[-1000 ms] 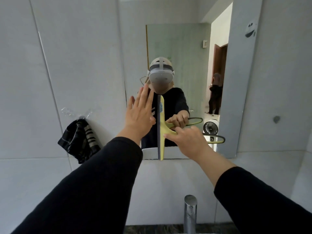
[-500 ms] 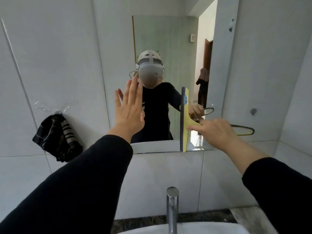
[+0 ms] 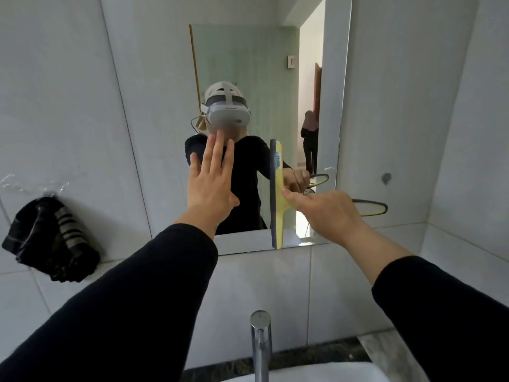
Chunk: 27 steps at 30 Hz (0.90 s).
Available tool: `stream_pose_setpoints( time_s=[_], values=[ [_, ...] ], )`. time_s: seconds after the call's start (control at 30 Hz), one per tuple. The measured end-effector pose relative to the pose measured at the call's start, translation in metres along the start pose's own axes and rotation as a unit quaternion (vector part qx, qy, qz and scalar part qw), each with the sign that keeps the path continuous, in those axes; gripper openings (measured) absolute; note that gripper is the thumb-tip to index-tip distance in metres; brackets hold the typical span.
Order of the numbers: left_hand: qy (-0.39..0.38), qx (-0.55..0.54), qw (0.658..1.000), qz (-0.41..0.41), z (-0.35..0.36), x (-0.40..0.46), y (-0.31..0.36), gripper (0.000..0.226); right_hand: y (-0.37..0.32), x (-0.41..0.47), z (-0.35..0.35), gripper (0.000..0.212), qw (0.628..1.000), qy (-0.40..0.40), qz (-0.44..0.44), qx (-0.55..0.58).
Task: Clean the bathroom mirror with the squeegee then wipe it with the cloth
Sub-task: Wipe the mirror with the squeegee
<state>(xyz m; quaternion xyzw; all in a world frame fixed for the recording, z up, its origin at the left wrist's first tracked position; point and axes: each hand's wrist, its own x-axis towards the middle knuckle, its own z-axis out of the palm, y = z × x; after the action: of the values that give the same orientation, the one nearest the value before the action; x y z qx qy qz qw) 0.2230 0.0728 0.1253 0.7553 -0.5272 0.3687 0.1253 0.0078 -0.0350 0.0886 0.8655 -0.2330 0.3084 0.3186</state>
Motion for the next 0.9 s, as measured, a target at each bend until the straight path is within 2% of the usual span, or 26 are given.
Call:
stream_pose_setpoints(
  time_s=[0.1,0.3,0.37,0.43,0.6,0.8,0.9],
  values=[
    [0.001,0.004,1.000,-0.003,0.001,0.001,-0.001,0.116,0.001,0.000,0.005,0.046,0.996,0.029,0.035,0.075],
    [0.004,0.006,1.000,-0.005,0.001,-0.001,0.000,0.118,0.006,-0.002,0.014,0.036,0.987,0.048,0.081,0.129],
    [0.006,0.009,1.000,-0.005,0.002,-0.001,0.000,0.118,0.007,-0.006,0.014,0.035,0.987,0.030,0.090,0.130],
    [0.005,0.010,1.000,-0.006,0.002,-0.001,0.001,0.118,0.014,-0.016,0.011,0.036,0.986,-0.023,0.114,0.121],
    [-0.003,0.003,1.000,-0.009,0.000,-0.001,0.002,0.120,0.046,-0.065,0.000,0.040,0.954,-0.125,0.253,0.102],
    [-0.011,0.001,1.000,-0.014,-0.003,-0.001,0.004,0.121,0.054,-0.080,0.007,0.042,0.937,-0.149,0.309,0.059],
    [0.008,0.000,1.000,-0.021,0.000,-0.002,0.007,0.112,0.059,-0.089,-0.002,0.040,0.934,-0.158,0.316,0.048]
  ],
)
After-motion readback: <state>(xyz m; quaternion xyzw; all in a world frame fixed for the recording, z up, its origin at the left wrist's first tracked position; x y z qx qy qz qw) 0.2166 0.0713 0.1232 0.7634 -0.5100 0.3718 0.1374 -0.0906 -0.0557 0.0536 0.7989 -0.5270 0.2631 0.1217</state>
